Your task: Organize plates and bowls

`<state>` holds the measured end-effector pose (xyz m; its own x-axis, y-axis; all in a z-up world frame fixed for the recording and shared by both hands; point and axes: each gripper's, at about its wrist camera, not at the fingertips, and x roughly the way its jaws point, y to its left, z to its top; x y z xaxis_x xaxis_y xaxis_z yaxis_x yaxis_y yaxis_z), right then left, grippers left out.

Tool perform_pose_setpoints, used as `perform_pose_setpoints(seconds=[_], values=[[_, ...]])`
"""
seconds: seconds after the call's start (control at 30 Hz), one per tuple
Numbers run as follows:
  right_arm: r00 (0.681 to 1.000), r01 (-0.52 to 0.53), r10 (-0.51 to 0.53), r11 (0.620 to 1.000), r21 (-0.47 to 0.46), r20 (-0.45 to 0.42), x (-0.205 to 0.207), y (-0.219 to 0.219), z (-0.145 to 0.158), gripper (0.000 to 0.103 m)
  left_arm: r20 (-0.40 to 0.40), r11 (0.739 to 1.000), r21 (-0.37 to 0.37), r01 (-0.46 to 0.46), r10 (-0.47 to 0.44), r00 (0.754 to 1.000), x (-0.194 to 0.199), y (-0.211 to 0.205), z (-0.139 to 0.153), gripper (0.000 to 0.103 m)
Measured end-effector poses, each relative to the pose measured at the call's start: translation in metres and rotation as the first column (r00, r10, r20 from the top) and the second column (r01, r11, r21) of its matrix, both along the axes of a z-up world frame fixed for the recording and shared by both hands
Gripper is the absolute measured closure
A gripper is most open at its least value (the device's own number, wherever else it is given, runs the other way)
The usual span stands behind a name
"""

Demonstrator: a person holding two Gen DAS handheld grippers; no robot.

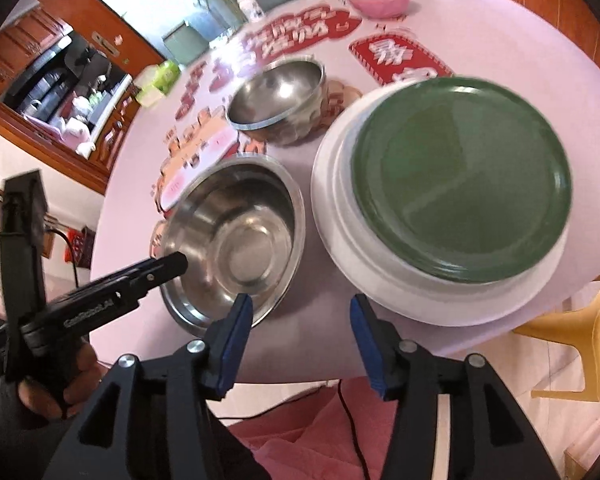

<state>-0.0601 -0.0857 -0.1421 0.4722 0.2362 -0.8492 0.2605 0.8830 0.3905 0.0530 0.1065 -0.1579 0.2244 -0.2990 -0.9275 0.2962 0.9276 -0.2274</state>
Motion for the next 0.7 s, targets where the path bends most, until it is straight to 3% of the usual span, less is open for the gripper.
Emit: perform_pose_setpoints(seconds=[0.37, 0.7], values=[[0.989, 0.102, -0.103, 0.995, 0.015, 0.106, -0.008, -0.022, 0.017, 0.052, 0.096, 0.999, -0.045, -0.009, 0.013, 0.995, -0.017, 0.017, 0.025, 0.048], [0.985, 0.108, -0.111, 0.994, 0.023, 0.135, 0.018, -0.062, 0.025, 0.052, 0.215, 0.998, -0.013, -0.055, 0.057, 0.975, -0.024, 0.014, 0.055, 0.045]])
